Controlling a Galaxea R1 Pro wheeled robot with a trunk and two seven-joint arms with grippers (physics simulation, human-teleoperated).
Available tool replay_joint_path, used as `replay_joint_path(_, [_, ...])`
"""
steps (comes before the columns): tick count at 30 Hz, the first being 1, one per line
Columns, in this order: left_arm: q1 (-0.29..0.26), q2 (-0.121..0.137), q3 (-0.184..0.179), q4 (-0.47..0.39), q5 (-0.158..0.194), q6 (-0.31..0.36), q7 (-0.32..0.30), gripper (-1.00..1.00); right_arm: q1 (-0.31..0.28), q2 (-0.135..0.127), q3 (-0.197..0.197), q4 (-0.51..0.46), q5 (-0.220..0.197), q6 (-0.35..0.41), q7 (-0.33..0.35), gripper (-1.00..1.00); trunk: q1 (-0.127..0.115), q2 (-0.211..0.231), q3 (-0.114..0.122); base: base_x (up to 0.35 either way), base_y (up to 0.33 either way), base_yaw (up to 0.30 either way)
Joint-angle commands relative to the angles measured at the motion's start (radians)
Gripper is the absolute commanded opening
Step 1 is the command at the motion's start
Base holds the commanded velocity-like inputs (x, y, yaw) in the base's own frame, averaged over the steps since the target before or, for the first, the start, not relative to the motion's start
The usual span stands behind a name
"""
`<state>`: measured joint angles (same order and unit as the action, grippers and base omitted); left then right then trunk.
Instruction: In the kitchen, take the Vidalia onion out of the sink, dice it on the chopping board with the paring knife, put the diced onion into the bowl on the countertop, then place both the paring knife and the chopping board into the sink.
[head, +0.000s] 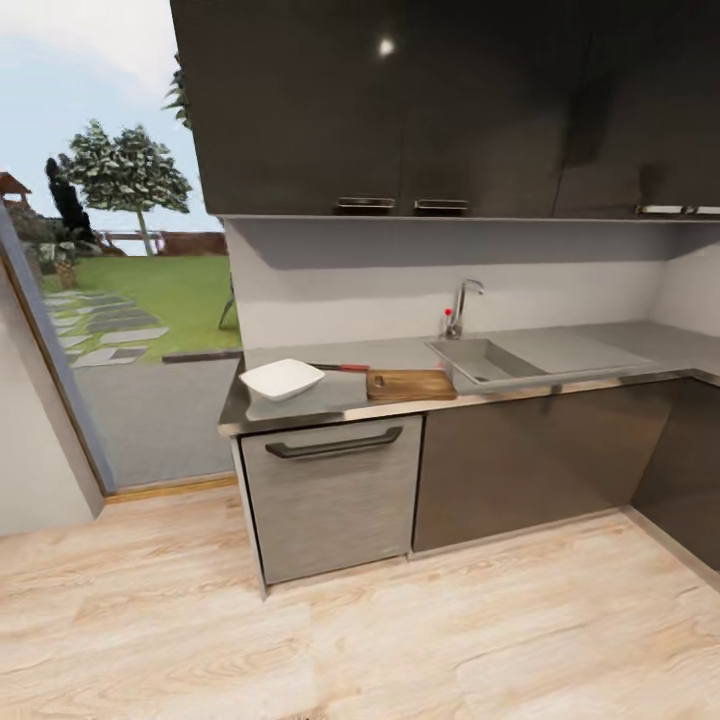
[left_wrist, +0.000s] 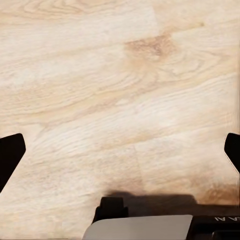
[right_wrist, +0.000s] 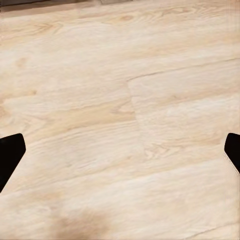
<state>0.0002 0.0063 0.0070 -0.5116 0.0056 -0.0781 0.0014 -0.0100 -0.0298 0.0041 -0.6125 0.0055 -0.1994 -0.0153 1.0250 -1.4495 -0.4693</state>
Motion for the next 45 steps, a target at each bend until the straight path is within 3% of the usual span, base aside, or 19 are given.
replay_joint_path(1, [0.0,0.0,0.001,-0.001,0.001,-0.002,0.0,1.0,-0.001,0.0,0.0,0.001,0.001,-0.003,-0.002,1.0,0.0,0.0,-0.001,0.0,-0.319,0.266])
replay_joint_path(17, [0.0,0.0,0.001,0.0,0.0,-0.002,0.0,1.0,0.0,0.0,0.002,0.001,0.001,-0.009,-0.001,1.0,0.0,0.0,-0.007,0.0,-0.319,0.255])
replay_joint_path(45, [0.0,0.0,0.001,0.015,-0.004,-0.002,0.001,1.0,-0.001,0.001,0.003,0.0,0.0,-0.011,0.0,1.0,0.0,0.0,-0.007,0.0,-0.319,0.011])
